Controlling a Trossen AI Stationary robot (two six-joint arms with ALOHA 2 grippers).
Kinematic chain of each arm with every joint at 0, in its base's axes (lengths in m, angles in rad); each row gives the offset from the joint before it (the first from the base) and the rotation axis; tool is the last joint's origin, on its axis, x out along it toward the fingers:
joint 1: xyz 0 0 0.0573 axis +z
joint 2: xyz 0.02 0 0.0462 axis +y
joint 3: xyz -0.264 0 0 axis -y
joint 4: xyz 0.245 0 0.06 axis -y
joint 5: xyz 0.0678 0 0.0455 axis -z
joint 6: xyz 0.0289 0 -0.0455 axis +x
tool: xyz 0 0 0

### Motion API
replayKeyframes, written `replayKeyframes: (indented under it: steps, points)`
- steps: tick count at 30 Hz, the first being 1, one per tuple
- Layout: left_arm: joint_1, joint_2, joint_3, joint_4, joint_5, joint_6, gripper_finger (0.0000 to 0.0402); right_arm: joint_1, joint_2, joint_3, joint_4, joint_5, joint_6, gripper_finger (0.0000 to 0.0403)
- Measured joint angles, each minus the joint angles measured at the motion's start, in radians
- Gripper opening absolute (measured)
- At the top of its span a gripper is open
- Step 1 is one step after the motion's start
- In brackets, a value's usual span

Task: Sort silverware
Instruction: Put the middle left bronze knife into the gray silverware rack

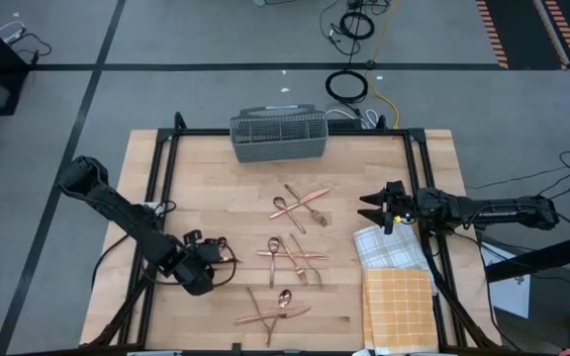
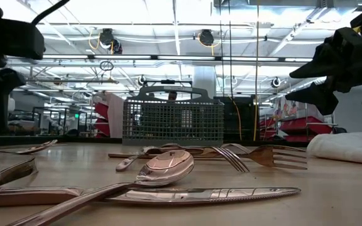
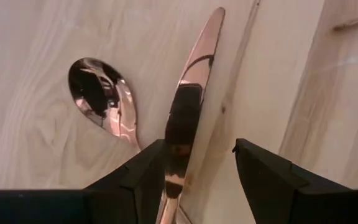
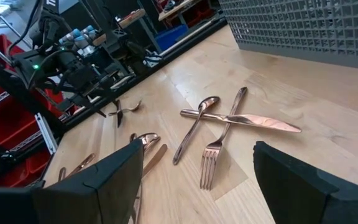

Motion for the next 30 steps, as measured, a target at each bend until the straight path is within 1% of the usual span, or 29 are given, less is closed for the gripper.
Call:
replayKeyframes:
  steps: [6, 11, 16, 30]
  points:
    - [0.017, 0.000, -0.023, 0.029, 0.000, 0.005, 0.0198, 0.000, 0.000, 0.000, 0.000, 0.000, 0.000, 0.0288]
    - [0.034, 0.000, -0.023, 0.064, 0.000, 0.055, 0.0198, 0.000, 0.000, 0.000, 0.000, 0.000, -0.001, 0.0288]
    - [0.053, 0.007, -0.023, 0.060, 0.000, 0.078, 0.0198, 0.000, 0.001, 0.000, 0.000, 0.001, -0.002, 0.0288]
    - [0.064, 0.015, -0.023, 0.079, 0.000, 0.082, 0.0198, 0.000, 0.001, 0.000, 0.000, 0.005, -0.006, 0.0288]
